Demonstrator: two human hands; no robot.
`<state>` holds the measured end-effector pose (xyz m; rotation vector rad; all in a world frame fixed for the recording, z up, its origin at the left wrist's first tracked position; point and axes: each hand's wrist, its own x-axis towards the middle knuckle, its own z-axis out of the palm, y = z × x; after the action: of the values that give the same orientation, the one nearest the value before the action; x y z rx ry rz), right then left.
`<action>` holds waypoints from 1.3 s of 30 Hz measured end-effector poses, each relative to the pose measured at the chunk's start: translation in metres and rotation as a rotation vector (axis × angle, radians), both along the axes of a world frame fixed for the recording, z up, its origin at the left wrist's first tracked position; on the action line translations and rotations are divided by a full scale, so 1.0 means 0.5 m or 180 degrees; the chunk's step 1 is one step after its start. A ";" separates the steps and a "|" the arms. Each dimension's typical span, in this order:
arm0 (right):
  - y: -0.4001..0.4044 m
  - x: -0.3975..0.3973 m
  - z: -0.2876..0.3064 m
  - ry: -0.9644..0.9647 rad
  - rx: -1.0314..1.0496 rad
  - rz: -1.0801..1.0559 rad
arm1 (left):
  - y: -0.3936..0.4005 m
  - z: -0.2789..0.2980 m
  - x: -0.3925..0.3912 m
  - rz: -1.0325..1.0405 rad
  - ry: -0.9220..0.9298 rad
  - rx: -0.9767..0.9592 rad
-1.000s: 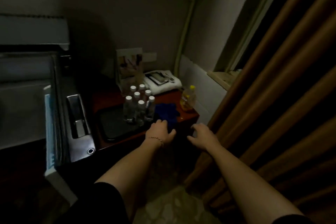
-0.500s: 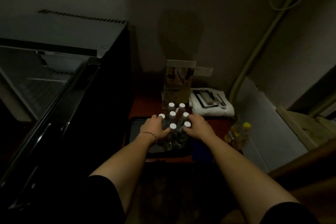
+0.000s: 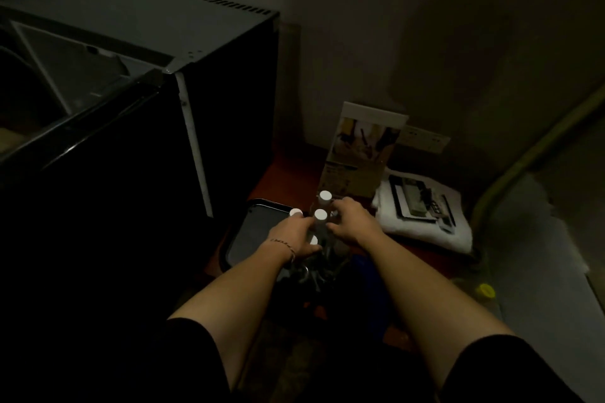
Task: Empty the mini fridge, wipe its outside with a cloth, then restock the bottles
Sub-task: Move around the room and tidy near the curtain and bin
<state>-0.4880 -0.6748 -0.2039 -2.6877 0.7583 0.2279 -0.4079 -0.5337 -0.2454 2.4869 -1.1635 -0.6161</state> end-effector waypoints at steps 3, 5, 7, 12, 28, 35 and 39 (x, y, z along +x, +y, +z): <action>-0.016 0.016 -0.016 0.0017 0.0042 0.0315 | -0.003 -0.007 -0.007 0.0098 0.0065 0.0129; -0.021 0.027 -0.025 0.0064 0.0050 0.0477 | -0.002 -0.011 -0.011 0.0252 0.0066 0.0171; -0.025 0.035 -0.037 0.0120 0.0030 0.0667 | -0.002 -0.011 -0.017 0.0393 0.0050 0.0142; -0.025 0.054 -0.066 0.0103 0.0084 0.0770 | 0.007 -0.011 -0.027 0.0576 0.0053 -0.0038; 0.025 0.061 -0.002 0.0030 0.0052 0.0598 | 0.060 0.033 0.004 0.0532 -0.0100 -0.0167; 0.119 0.002 0.047 -0.0091 0.0056 0.0117 | 0.122 0.069 0.006 0.0072 -0.0059 -0.0369; 0.185 -0.044 0.061 -0.0103 0.0074 -0.0061 | 0.163 0.078 -0.012 -0.0124 -0.0123 -0.0409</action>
<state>-0.5098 -0.5822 -0.1735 -2.6546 0.7665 0.1871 -0.4138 -0.4520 -0.2062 2.3832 -1.2283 -0.4891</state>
